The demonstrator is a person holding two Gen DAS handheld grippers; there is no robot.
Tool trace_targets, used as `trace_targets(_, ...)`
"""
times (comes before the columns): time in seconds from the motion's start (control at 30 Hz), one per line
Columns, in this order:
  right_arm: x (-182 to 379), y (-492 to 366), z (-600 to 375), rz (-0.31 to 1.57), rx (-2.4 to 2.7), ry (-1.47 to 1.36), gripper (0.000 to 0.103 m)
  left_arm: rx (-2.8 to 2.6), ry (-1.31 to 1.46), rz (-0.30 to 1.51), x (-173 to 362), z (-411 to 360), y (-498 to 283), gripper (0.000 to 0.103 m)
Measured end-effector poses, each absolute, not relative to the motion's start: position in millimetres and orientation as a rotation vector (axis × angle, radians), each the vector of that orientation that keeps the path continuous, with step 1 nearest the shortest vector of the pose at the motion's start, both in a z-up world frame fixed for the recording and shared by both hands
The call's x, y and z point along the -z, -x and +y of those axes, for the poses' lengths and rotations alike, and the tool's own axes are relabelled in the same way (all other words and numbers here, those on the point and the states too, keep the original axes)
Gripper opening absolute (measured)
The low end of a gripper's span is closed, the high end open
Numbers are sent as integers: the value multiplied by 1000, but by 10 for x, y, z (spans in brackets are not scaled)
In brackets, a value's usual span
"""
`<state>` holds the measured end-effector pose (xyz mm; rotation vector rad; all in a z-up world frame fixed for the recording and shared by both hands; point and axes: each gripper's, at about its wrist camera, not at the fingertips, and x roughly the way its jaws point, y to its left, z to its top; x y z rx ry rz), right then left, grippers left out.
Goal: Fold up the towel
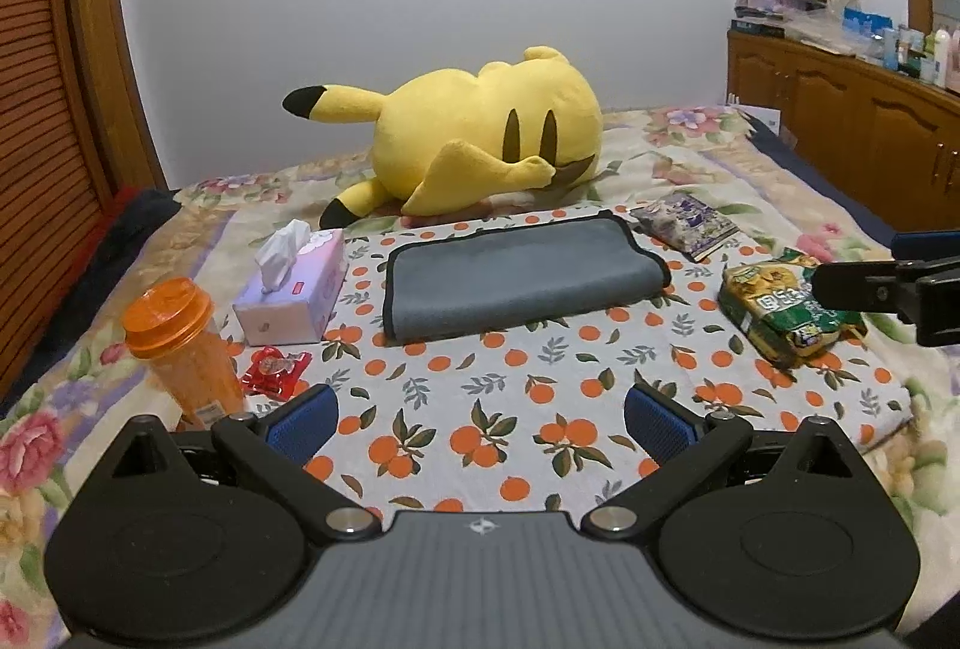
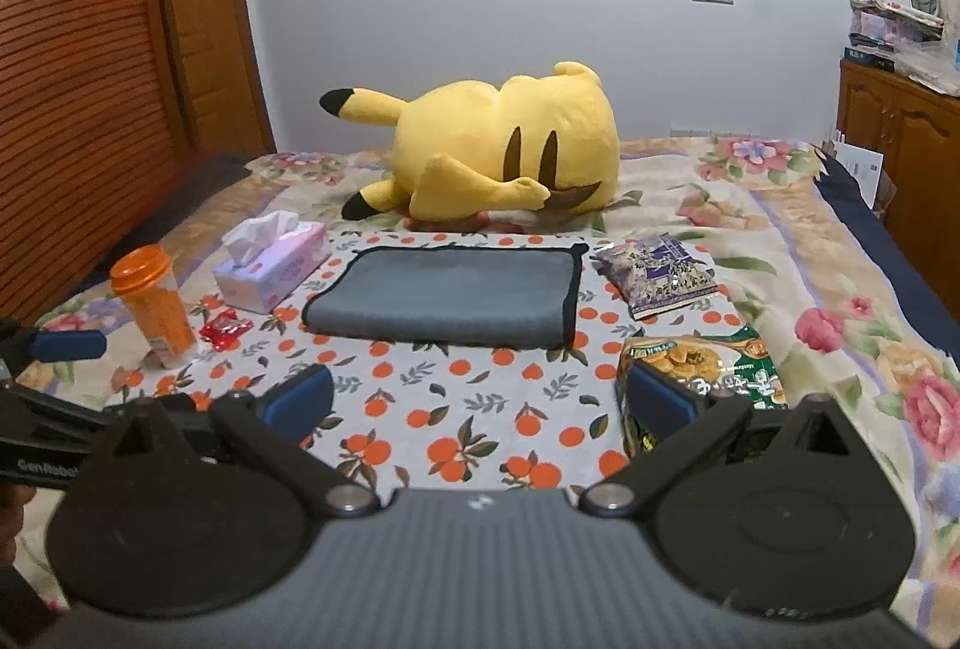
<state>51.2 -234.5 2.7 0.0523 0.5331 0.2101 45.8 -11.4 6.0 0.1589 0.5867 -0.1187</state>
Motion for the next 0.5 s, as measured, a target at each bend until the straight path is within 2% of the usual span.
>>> trace_targets(0.5,-102,-201,-2248,506,-215,-61,103,116,-130,572,-120,-145,-115,103)
